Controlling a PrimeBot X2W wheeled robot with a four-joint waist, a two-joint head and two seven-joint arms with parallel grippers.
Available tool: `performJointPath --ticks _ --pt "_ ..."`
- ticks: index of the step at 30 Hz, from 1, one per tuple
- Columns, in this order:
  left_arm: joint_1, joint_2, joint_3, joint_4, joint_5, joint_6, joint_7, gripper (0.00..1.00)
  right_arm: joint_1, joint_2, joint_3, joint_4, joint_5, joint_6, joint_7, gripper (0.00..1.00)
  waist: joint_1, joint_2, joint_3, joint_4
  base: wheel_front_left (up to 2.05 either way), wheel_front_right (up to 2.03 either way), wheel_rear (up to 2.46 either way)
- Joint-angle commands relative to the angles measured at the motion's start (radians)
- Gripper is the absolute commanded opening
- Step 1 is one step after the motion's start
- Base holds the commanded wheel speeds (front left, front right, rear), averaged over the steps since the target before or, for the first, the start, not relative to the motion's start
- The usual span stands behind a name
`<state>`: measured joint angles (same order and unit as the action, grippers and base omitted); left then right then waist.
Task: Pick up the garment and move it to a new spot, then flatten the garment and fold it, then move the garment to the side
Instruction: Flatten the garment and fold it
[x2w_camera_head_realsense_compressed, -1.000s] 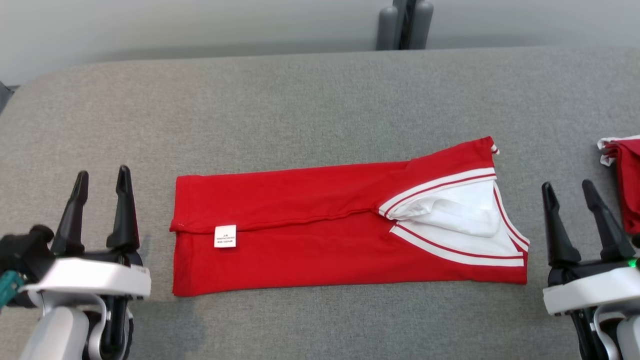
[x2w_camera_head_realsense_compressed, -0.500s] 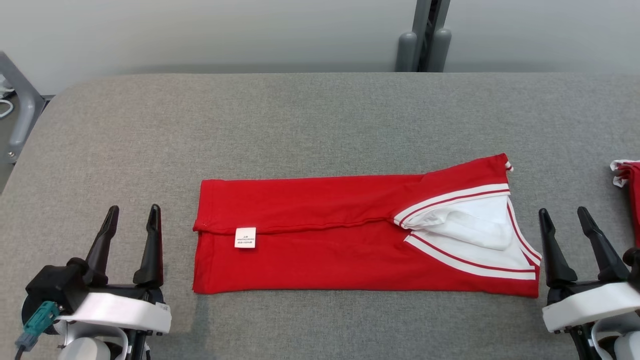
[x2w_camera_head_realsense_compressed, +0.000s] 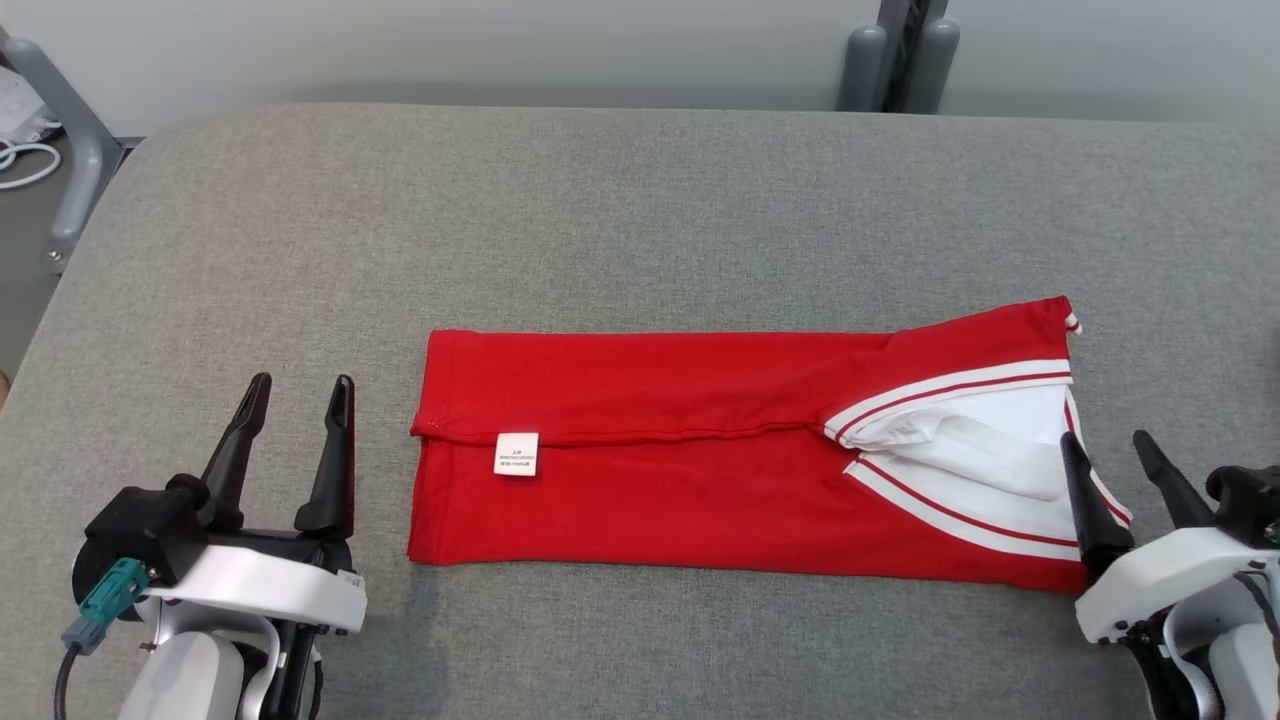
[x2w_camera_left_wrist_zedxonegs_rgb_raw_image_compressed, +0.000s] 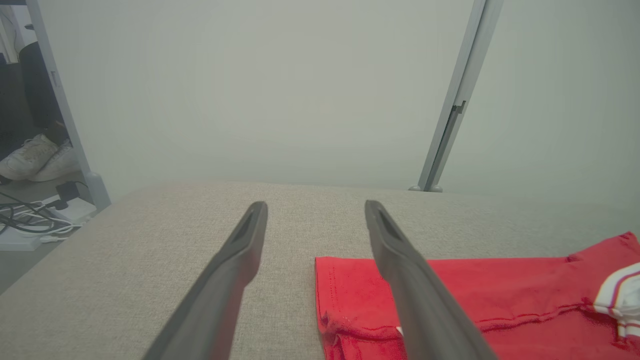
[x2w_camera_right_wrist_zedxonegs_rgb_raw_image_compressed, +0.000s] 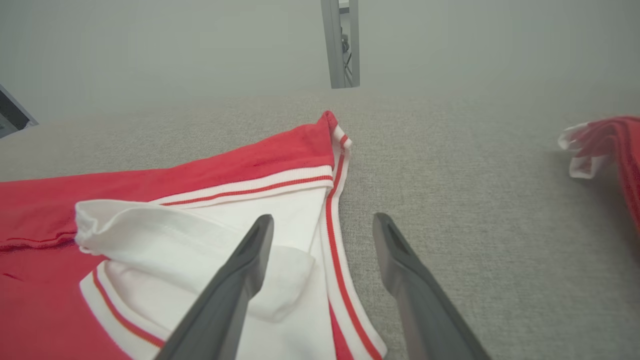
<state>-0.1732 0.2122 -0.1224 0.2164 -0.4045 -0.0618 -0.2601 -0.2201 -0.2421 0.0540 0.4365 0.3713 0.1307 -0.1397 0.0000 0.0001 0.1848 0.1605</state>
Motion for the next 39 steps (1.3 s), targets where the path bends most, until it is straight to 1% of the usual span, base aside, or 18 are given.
performJointPath --ticks 1,5,9,14,15,16,17,20,22,26,31,34,39 --pt "-0.021 0.002 0.004 0.004 0.006 -0.005 -0.003 1.0 -0.021 0.004 0.013 0.032 0.009 0.0 -0.001 1.0 0.0 -0.0001 0.01 0.005 0.0 0.0 0.0" --pt "-0.029 -0.005 0.006 0.01 0.011 -0.008 -0.003 1.0 -0.067 0.016 0.05 0.132 0.019 0.0 0.004 1.0 0.0 -0.0001 0.026 0.005 0.0 0.0 0.0" --pt "-0.041 -0.007 0.013 0.012 0.016 -0.009 -0.003 1.0 -0.127 0.024 0.071 0.218 0.03 0.0 -0.014 1.0 0.0 -0.0001 0.041 0.001 0.0 0.0 0.0" --pt "-0.045 -0.012 0.018 0.014 0.024 -0.011 -0.003 1.0 -0.177 0.041 0.14 0.323 0.059 0.0 0.03 1.0 0.0 -0.0001 0.053 -0.003 0.0 0.0 0.0" --pt "-0.046 -0.013 0.017 0.015 0.025 -0.012 -0.003 1.0 -0.182 0.04 0.152 0.338 0.066 0.0 0.035 0.53 0.0 -0.0001 0.055 -0.002 0.0 0.0 0.0" --pt "-0.049 -0.014 0.017 0.015 0.023 -0.013 -0.003 1.0 -0.184 0.042 0.163 0.349 0.078 0.0 0.033 0.29 0.0 -0.0001 0.056 -0.002 0.0 0.0 0.0" --pt "-0.051 -0.015 0.017 0.016 0.022 -0.013 -0.003 1.0 -0.186 0.045 0.175 0.357 0.092 0.0 0.029 0.0 0.0 -0.0001 0.057 -0.002 0.0 0.0 0.0" --pt "-0.05 -0.02 0.023 0.014 0.024 -0.014 -0.003 1.0 -0.177 0.029 0.198 0.373 0.135 0.0 -0.001 0.0 0.0 -0.0001 0.06 -0.007 0.0 0.0 0.0" --pt "-0.044 -0.021 0.026 0.013 0.025 -0.012 -0.003 1.0 -0.167 0.015 0.196 0.373 0.156 -0.001 -0.026 0.0 0.0 -0.0001 0.06 -0.014 0.0 0.0 0.0" --pt "-0.031 -0.023 0.033 0.012 0.027 -0.01 -0.003 1.0 -0.145 -0.023 0.167 0.367 0.19 -0.004 -0.068 0.0 0.0 -0.0001 0.057 -0.031 0.0 0.0 0.0" --pt "-0.027 -0.021 0.037 0.007 0.031 -0.01 -0.003 1.0 -0.106 -0.069 0.106 0.346 0.218 -0.004 -0.104 0.0 0.0 -0.0001 0.055 -0.052 0.0 0.0 0.0" --pt "-0.028 -0.018 0.04 0.005 0.034 -0.01 -0.003 1.0 -0.094 -0.075 0.087 0.334 0.223 -0.003 -0.11 0.0 0.0 -0.0001 0.053 -0.065 0.0 0.0 0.0" --pt "-0.022 -0.016 0.042 0.006 0.035 -0.008 -0.003 1.0 -0.101 -0.067 0.099 0.275 0.216 0.0 -0.116 0.0 0.0 -0.0001 0.045 -0.08 0.0 0.0 0.0"
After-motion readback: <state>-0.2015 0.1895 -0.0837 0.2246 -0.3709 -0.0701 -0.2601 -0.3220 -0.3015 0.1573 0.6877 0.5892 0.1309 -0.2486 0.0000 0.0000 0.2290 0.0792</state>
